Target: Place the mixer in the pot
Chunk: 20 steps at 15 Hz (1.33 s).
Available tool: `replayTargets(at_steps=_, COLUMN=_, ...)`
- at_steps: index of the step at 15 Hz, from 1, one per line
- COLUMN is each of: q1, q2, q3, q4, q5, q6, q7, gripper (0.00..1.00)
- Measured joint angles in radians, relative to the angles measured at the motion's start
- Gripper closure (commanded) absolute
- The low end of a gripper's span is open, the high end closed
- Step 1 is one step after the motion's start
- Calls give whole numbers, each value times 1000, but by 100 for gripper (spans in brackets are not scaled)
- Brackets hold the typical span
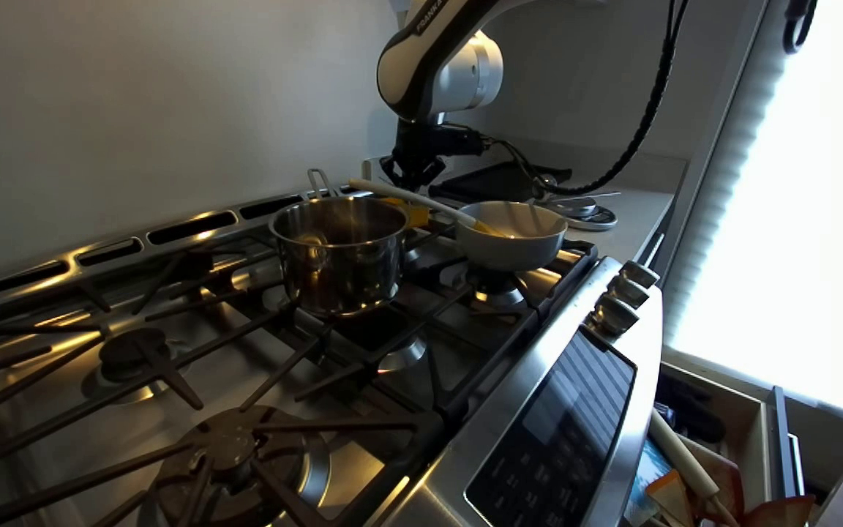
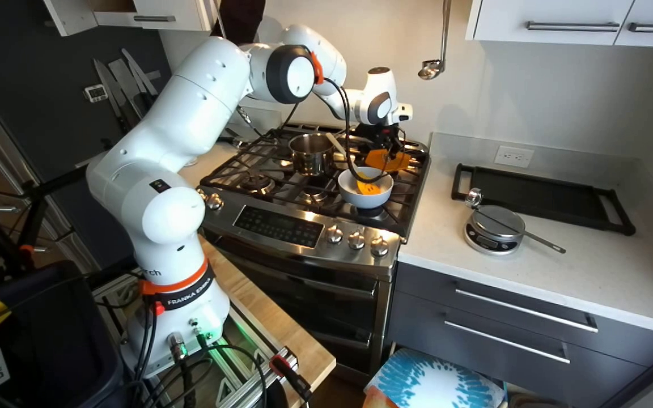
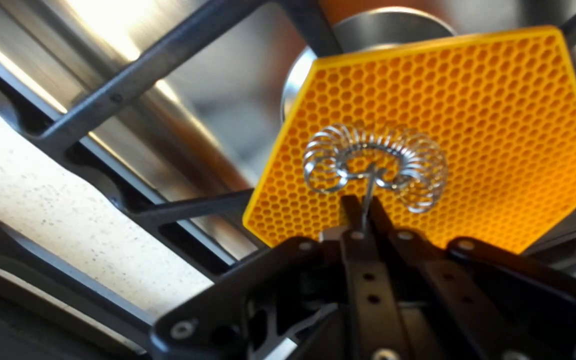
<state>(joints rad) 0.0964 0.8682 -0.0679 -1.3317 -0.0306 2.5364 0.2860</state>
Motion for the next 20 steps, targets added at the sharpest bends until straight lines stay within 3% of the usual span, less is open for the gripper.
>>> replayTargets(at_steps=4, q1=-1, q2=-50, q3=59, q4=-4, q5=15, q6=63, q7=-63, gripper=99)
replayTargets(at_steps=9, q1=-30, q2=-146, q3=216, q4=-66, q5=124, q6=70, q7=-217, gripper=99)
replayTargets(at_steps=12, q1=-49, q2=-236, q3=268, q4=-173, q5=186, q6=71, q7=-275, gripper=99)
replayTargets(at_steps=16, q1=-60, q2=-396, q3=281, q4=-351, q5=223, q6=79, q7=-303, gripper=99)
replayTargets(at_steps=20, q1=-11, q2=-533, q3=280, q4=-544, q5=214, q6=232, q7=-293, gripper=99)
